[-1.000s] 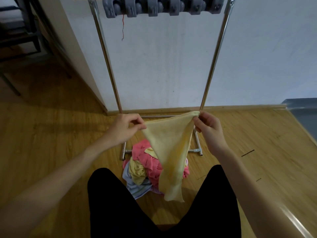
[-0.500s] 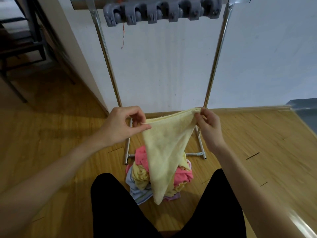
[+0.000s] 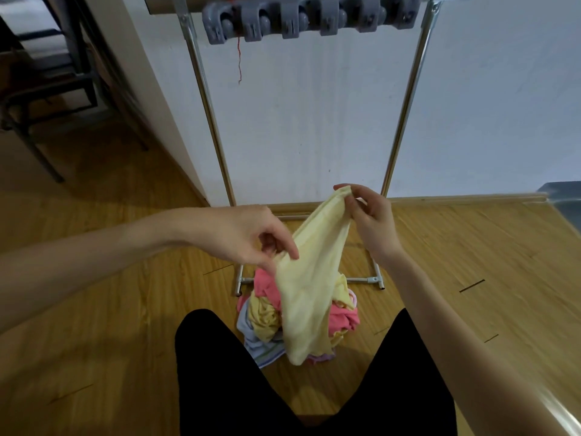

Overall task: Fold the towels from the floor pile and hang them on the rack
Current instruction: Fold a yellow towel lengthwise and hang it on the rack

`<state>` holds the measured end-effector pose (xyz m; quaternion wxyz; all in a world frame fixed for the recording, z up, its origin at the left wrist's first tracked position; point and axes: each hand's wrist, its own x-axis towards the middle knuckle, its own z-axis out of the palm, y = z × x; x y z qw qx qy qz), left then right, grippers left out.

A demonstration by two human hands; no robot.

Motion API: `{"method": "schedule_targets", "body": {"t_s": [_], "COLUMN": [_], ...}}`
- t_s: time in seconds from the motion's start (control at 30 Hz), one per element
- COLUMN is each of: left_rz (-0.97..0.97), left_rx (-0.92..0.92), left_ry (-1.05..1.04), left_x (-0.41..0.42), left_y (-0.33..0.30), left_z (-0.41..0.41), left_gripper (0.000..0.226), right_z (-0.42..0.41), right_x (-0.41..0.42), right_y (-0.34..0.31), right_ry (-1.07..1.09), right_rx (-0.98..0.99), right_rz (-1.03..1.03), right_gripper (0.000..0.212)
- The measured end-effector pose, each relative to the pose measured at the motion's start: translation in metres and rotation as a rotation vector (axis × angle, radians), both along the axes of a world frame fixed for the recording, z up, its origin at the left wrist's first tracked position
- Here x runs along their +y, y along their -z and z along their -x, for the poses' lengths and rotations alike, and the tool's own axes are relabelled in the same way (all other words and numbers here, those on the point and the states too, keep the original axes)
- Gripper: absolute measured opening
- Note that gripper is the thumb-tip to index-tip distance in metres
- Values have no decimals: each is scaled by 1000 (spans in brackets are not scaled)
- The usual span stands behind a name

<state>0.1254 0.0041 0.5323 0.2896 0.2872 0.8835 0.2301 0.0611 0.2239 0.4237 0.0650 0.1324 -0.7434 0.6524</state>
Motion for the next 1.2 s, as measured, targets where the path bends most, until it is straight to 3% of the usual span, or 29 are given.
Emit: {"method": "schedule_targets", "body": {"t_s": [0.07, 0.13, 0.27, 0.37, 0.43, 0.63, 0.7, 0.8, 0.87, 1.03, 1.2], "left_rz": [96, 164, 49, 57, 87, 26, -68, -117, -160, -266, -258], "left_rx": [34, 210, 681, 900, 974, 761, 802, 984, 1034, 973, 968], "left_ry": [111, 223, 408, 542, 521, 554, 460, 331, 219, -35, -110], "left_x": [4, 7, 13, 23, 33, 37, 37, 39, 39, 41, 40], "left_y": [0, 6, 20, 22, 24, 27, 24, 23, 23, 31, 34], "left_z": [-1, -2, -6, -6, -5, 11, 15, 21, 24, 27, 28], "left_gripper": [39, 34, 15, 12, 14, 9, 7, 27, 29, 24, 31], "right_z": [1, 2, 3, 5, 5, 4, -1, -8, -12, -20, -28], "right_x": [-4, -7, -7, -6, -6, 2, 4, 6, 7, 7, 7], "right_y": [0, 1, 0, -2, -1, 1, -2, -9, -12, -20, -25], "right_ry": [-13, -26, -2, 17, 25, -1, -32, -58, -68, -99, -125], "right_rx": [9, 22, 39, 59, 81, 101, 110, 126, 147, 133, 126], "right_rz": [-19, -32, -31, -40, -41, -42, -31, -17, -7, 46, 75], "right_gripper": [24, 25, 25, 25, 26, 21, 18, 14, 13, 12, 17]}}
